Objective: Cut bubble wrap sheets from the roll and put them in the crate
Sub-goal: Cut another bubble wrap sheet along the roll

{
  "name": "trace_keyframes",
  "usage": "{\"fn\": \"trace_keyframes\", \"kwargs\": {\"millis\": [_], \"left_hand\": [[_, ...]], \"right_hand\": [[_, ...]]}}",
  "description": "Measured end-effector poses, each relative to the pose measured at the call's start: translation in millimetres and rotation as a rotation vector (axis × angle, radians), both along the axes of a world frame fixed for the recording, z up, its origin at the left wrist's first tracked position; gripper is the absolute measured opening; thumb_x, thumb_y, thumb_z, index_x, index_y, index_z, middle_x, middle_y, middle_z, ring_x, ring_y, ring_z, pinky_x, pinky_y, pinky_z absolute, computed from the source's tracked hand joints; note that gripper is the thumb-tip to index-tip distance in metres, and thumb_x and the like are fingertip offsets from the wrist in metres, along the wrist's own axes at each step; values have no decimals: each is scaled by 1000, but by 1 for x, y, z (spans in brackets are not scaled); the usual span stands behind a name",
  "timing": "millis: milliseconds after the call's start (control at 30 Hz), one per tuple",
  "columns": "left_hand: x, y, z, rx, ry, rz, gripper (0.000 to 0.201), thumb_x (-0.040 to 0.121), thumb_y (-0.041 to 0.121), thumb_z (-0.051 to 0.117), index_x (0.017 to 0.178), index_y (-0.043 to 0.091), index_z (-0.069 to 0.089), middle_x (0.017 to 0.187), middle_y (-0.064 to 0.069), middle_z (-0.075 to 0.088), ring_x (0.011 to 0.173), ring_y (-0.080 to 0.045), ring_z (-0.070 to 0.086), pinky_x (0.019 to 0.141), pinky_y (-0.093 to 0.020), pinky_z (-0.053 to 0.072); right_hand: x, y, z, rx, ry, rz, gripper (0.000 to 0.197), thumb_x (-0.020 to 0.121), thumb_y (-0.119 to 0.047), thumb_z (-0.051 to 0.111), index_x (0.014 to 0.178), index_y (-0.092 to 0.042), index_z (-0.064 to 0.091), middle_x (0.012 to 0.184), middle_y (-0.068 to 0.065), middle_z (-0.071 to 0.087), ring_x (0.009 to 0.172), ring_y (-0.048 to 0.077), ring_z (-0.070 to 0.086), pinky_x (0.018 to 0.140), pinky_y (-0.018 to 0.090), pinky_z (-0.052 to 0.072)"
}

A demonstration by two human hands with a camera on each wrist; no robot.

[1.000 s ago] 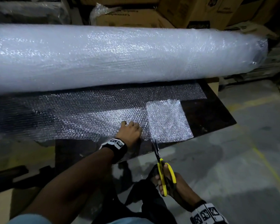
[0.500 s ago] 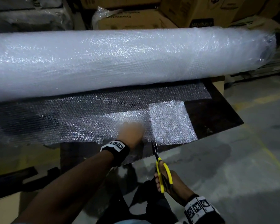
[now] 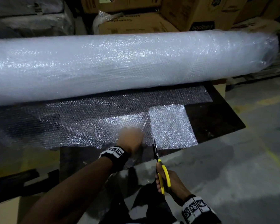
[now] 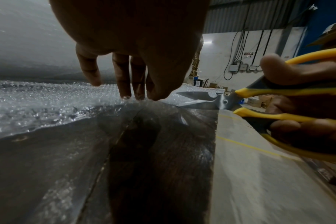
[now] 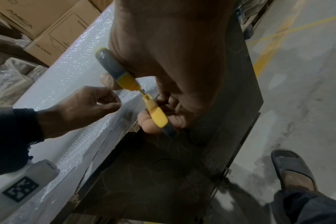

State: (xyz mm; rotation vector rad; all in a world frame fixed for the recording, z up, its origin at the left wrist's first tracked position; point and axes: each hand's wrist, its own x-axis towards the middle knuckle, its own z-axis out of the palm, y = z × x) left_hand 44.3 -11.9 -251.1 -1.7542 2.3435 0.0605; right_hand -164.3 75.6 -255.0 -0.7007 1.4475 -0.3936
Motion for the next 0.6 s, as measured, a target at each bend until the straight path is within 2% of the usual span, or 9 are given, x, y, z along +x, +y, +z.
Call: {"fn": "trace_keyframes", "kwargs": {"millis": [133,267,367,467,600], "left_hand": [[-1,4,-3,-27,79,1,36,101,33,41,130,14,49,134,-9,47,121,-30,45,99,-51,35],[-4,12,-8,-70,111,-130,44,90,39,39,120,13,58,133,-13,54,114,-33,54,88,-54,47],[-4,19,-13,-37,82,-145,49,87,46,47,125,16,55,138,-11,49,118,-32,50,90,-53,45],[-3,21,-14,-14,94,-140,53,85,52,47,126,19,53,138,-10,46,117,-31,48,90,-50,45],[-3,22,-14,1,99,-150,54,85,51,53,127,18,50,139,-9,42,119,-32,44,90,-49,44]], "right_hand": [[-1,-1,-3,-17,29,8,59,71,-59,73,73,-1,63,63,15,58,50,25,55,48,30,49],[0,-3,-4,-32,38,4,54,78,-53,74,72,-1,61,60,14,56,46,23,53,45,27,47],[-1,-3,-6,-44,61,3,51,82,-48,75,70,-1,61,59,14,56,44,22,52,44,26,45],[-1,-3,-8,-47,74,16,49,83,-46,76,68,-2,60,56,12,55,43,21,51,43,24,43],[-1,-5,-8,-31,71,23,53,80,-52,73,69,-2,60,56,12,55,43,20,51,43,23,43]]}}
